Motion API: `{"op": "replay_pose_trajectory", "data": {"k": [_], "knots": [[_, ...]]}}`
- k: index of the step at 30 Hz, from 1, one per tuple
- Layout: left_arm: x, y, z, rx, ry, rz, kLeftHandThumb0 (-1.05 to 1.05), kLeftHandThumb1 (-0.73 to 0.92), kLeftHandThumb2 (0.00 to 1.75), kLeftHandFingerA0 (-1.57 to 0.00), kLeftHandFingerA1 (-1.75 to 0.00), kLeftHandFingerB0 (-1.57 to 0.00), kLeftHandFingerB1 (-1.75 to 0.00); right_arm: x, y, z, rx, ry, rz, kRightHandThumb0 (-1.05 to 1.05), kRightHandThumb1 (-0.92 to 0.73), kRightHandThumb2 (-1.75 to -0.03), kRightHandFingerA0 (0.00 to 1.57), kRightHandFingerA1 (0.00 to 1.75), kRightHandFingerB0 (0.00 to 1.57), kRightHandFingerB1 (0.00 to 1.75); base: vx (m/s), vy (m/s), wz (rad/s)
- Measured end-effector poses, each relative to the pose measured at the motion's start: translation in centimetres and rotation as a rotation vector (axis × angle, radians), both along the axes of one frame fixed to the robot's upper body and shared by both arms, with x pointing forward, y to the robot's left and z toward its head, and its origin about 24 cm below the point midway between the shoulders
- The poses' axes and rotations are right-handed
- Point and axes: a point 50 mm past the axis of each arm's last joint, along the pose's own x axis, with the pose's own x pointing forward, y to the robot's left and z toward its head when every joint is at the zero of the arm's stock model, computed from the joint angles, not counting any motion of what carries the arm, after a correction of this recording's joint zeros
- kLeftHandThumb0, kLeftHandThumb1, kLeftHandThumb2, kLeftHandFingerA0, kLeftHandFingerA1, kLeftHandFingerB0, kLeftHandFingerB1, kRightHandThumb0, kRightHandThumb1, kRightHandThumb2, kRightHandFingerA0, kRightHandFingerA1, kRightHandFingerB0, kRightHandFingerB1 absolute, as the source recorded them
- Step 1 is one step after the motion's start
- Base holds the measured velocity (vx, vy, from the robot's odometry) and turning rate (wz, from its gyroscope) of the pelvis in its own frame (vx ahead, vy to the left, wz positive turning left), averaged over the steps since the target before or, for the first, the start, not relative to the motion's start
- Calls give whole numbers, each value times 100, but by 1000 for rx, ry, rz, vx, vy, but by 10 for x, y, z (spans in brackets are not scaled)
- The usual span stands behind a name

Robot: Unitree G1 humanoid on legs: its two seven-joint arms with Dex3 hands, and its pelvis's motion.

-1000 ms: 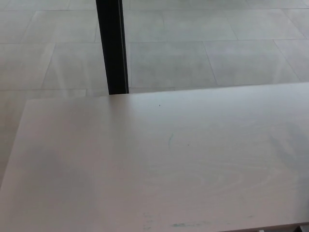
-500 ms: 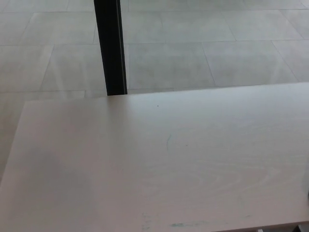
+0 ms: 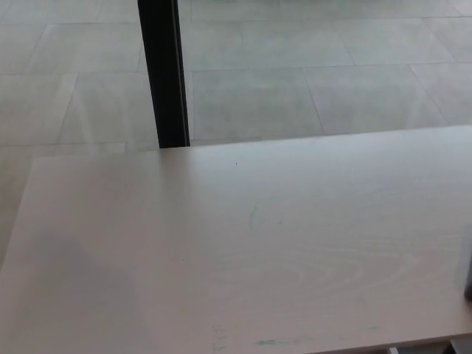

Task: The robot uses its right hand to hold the eraser kept in the middle of the desk and use it to wipe the desk by swiping its surface twice

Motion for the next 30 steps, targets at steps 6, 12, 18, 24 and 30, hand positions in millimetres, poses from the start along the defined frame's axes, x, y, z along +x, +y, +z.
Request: {"op": "replay_pose_trajectory", "data": {"k": [6,12,18,24,30], "knots": [[-15,7,2,-3,-20,69,-40,70,62,-54,-93,-44,-68,-19,15,-35,112,105,-48,-65,-68,-60,78,56,38,43,0,0,0],[-15,7,3,-10,-43,85,-42,49,95,-67,-90,-49,-71,-18,23,-45,136,149,-19,-68,-57,-94,68,64,32,52,0,0,0],[-12,6,2,-25,-52,89,-39,68,62,-58,-99,-49,-71,-14,31,-51,157,175,27,-64,-57,-92,62,64,31,52,0,0,0],[-10,6,1,-35,-61,93,-40,69,62,-53,-90,-45,-67,-7,38,-53,163,184,82,-65,-57,-94,63,65,31,52,0,0,0],[-10,5,1,-35,-62,86,-40,68,62,-58,-95,-47,-69,-5,42,-55,170,193,120,-64,-56,-93,64,65,33,52,0,0,0]]}}
